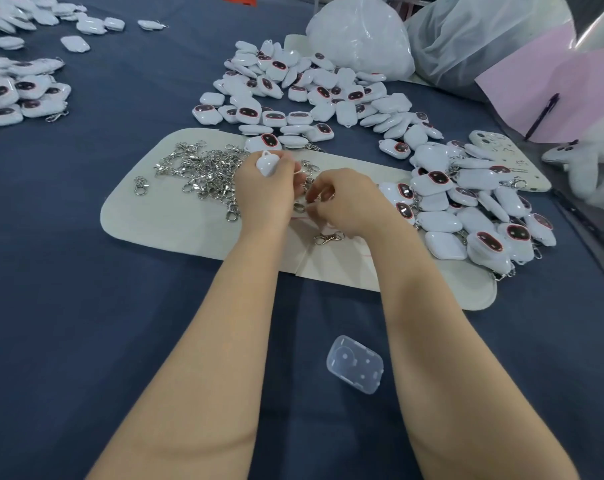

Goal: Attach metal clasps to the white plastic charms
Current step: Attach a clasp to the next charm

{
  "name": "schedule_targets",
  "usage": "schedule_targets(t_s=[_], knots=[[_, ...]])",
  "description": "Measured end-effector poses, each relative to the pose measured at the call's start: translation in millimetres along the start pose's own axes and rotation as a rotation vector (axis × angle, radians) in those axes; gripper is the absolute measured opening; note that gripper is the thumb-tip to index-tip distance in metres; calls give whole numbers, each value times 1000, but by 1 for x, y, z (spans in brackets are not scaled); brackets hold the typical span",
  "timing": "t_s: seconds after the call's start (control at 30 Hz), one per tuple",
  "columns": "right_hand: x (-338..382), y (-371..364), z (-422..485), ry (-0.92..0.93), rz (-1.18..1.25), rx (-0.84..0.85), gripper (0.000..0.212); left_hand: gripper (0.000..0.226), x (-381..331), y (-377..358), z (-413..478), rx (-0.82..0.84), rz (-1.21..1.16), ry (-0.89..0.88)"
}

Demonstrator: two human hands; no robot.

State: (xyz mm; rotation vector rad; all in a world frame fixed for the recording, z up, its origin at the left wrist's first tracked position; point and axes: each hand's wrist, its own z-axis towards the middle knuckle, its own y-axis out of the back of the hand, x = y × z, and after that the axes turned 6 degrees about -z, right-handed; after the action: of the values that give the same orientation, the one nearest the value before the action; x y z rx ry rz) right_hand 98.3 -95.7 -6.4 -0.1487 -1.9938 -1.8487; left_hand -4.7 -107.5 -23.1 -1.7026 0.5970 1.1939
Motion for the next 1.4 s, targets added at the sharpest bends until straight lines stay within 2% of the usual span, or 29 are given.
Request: schedule_targets(t_s=[0.13,0.37,0.53,0.6,0.7,0.83,0.9,1.0,1.07,1.2,1.3,1.4], knots=[[-2,-6,0,-32,48,-69,9,21,0,-1,0,-14,19,11],[-10,-12,7,-80,111,-110,16,23,1,-1,-1,-23,38,7],[-9,-3,9,-115,437,-383,11,19,1,-1,1,32,137,-7],[-9,1,8,-133,617,-431,12,16,2,-2,1,91,202,-23],[-10,2,8,-156,769,-423,12,9,5,-4,-1,177,289,-82],[-10,2,8,-154,790,-415,11,13,7,-6,-2,220,357,-102],[-9,3,8,-144,765,-415,11,23,8,-6,-2,218,383,-127],[-6,4,8,-123,712,-414,11,45,10,-3,-2,217,552,-314],[-5,5,7,-105,695,-415,10,38,11,-3,-2,244,619,-389],[-3,7,6,-98,738,-390,5,7,11,-4,-5,199,622,-384],[-2,9,5,-96,890,-327,11,3,10,-2,-3,171,611,-388],[-3,9,4,-98,936,-284,13,5,8,-2,-4,162,580,-372]])
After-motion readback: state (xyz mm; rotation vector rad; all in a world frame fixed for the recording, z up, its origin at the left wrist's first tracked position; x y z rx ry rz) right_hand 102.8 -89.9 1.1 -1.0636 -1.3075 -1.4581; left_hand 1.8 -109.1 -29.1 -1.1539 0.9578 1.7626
